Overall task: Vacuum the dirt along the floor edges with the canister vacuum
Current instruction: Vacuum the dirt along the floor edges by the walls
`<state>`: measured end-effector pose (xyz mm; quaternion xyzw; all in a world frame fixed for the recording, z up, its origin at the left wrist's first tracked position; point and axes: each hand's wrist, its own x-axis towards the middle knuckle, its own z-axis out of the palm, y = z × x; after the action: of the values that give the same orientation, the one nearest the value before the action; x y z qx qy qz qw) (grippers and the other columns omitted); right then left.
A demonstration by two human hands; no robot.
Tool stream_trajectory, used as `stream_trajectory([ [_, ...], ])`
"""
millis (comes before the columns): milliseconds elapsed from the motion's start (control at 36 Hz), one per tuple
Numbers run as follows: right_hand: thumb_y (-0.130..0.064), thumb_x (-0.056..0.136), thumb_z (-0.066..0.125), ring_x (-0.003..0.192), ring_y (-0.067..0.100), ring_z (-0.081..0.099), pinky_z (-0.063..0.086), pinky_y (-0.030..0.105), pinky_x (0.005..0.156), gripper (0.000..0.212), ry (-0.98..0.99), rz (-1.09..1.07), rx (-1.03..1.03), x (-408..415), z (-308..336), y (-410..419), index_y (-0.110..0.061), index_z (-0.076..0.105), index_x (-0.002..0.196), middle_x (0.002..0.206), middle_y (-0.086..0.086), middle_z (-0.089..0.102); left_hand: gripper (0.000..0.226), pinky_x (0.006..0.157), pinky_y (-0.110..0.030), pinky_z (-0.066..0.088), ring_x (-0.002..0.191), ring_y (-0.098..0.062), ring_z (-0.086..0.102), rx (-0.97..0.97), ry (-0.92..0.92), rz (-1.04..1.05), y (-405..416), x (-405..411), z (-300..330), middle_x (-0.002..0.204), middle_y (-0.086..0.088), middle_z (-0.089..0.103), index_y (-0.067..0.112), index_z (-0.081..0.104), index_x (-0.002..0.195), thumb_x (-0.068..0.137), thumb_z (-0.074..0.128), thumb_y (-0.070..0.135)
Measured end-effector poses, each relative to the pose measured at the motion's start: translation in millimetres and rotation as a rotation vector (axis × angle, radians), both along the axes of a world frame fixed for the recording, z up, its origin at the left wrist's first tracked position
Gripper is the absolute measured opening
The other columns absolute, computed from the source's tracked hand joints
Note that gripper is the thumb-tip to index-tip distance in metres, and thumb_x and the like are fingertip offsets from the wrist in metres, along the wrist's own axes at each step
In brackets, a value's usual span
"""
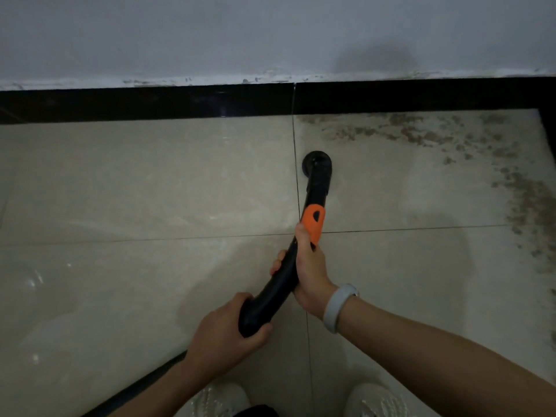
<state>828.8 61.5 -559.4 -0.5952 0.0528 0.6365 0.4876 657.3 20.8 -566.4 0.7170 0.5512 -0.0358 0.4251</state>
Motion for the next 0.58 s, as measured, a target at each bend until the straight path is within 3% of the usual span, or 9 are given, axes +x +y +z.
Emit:
stream_trajectory([
  [83, -0.037, 0.096, 0.056, 0.042, 0.02, 0.05, 0.048, 0.033, 0.052, 0.029, -0.022, 0.017, 0.0, -8, 2, 3, -0.011, 0.046, 0.086, 0.051, 0.006, 0.05, 0.069, 0.065, -0.023, 0.046, 0.077, -0.011, 0.062, 0.025, -0.01, 0.049, 0, -5, -1, 0.087, 0.011, 0.062, 0.034, 0.046, 0.108, 0.056, 0.037, 0.078],
  [139, -0.037, 0.096, 0.055, 0.041, 0.021, 0.05, 0.047, 0.034, 0.052, 0.031, -0.037, 0.043, -0.001, -11, 2, 14, -0.011, 0.046, 0.084, 0.05, 0.006, 0.049, 0.071, 0.06, -0.018, 0.041, 0.074, -0.01, 0.06, 0.016, -0.017, 0.086, 5, -6, 0, 0.085, 0.01, 0.061, 0.032, 0.048, 0.108, 0.055, 0.037, 0.078],
  [250, -0.041, 0.096, 0.055, 0.04, 0.02, 0.049, 0.048, 0.033, 0.052, 0.03, -0.033, 0.129, 0.031, -12, 4, 42, -0.014, 0.046, 0.085, 0.048, 0.004, 0.049, 0.064, 0.058, -0.019, 0.038, 0.071, -0.011, 0.057, 0.025, -0.021, 0.184, 21, 1, 5, 0.082, 0.009, 0.058, 0.032, 0.045, 0.105, 0.058, 0.046, 0.075],
  [333, -0.041, 0.095, 0.057, 0.041, 0.02, 0.048, 0.047, 0.031, 0.051, 0.03, -0.012, 0.119, 0.022, -8, 7, 63, -0.015, 0.046, 0.087, 0.051, 0.005, 0.049, 0.042, 0.058, -0.022, 0.041, 0.071, -0.014, 0.057, 0.043, -0.012, 0.225, 39, 8, 6, 0.081, 0.006, 0.059, 0.024, 0.051, 0.109, 0.078, 0.07, 0.047],
  [444, -0.042, 0.095, 0.057, 0.045, 0.021, 0.049, 0.049, 0.033, 0.054, 0.032, -0.036, 0.116, 0.027, 0, 8, 83, -0.012, 0.047, 0.093, 0.056, 0.006, 0.049, 0.038, 0.068, -0.034, 0.052, 0.075, -0.021, 0.063, 0.074, -0.007, 0.227, 60, 17, 7, 0.083, -0.001, 0.065, 0.021, 0.055, 0.107, 0.08, 0.07, 0.042],
  [583, -0.044, 0.094, 0.057, 0.044, 0.02, 0.049, 0.05, 0.031, 0.053, 0.034, -0.054, 0.093, 0.028, 6, 8, 101, -0.011, 0.048, 0.097, 0.059, 0.006, 0.049, 0.039, 0.071, -0.038, 0.052, 0.08, -0.026, 0.064, 0.101, -0.018, 0.223, 80, 25, 9, 0.087, -0.004, 0.067, 0.018, 0.056, 0.11, 0.081, 0.069, 0.041],
])
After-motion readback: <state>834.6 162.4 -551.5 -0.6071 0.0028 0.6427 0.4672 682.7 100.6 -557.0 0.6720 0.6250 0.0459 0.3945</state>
